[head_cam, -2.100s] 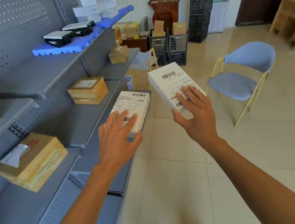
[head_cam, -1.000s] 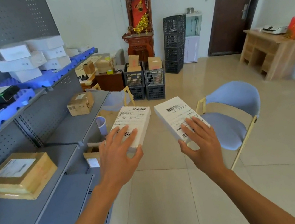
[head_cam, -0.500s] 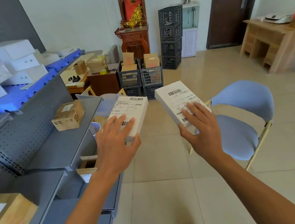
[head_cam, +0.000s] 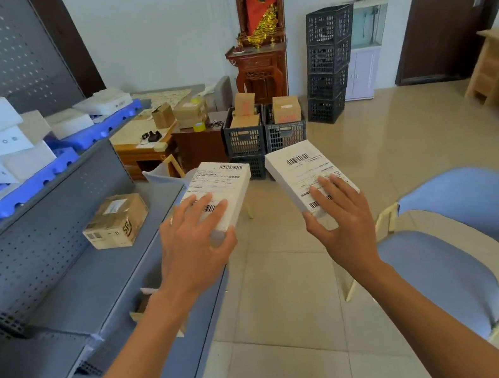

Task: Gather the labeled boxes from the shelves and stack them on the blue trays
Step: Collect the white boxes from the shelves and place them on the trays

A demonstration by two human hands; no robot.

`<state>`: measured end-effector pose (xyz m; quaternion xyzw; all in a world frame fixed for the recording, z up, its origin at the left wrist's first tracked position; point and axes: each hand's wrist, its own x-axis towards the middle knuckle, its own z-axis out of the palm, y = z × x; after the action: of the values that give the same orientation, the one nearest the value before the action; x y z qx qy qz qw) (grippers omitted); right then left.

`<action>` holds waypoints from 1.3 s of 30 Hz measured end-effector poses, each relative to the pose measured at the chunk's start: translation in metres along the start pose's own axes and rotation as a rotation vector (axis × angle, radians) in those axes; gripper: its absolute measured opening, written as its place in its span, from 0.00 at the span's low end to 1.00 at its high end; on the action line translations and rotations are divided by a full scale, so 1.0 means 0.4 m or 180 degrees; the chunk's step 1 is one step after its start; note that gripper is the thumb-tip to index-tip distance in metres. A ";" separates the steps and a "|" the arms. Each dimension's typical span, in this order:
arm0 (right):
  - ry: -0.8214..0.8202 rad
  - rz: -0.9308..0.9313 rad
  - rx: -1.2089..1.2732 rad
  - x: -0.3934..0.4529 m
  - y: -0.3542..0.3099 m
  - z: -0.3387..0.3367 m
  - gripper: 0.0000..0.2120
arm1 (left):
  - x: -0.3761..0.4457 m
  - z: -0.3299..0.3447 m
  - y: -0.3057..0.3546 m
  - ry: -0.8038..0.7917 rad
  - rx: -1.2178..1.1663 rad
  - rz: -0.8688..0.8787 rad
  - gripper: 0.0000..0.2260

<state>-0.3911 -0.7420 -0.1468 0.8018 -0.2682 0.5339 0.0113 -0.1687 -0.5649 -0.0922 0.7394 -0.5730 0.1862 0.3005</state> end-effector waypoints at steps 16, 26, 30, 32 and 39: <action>-0.0294 -0.0226 0.0532 0.307 0.073 0.500 0.20 | 0.317 0.153 -0.364 0.0257 0.0296 -0.0680 0.24; -0.0461 -0.0495 0.0968 0.574 0.036 0.819 0.22 | 0.543 0.134 -0.609 0.0411 0.0559 -0.1116 0.27; -0.0384 -0.0678 0.1054 0.657 0.006 0.918 0.21 | 0.601 0.109 -0.675 0.0570 0.0570 -0.1198 0.26; -0.0358 -0.0735 0.1137 0.698 -0.010 0.964 0.21 | 0.631 0.094 -0.706 0.0675 0.0640 -0.1217 0.26; -0.0245 -0.1107 0.1526 0.838 -0.049 1.133 0.20 | 0.711 0.079 -0.785 0.0911 0.0843 -0.1395 0.23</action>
<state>0.0986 -1.0034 -0.0472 0.8352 0.0067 0.5412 -0.0973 0.2081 -0.7437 -0.0123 0.8446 -0.3220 0.2925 0.3122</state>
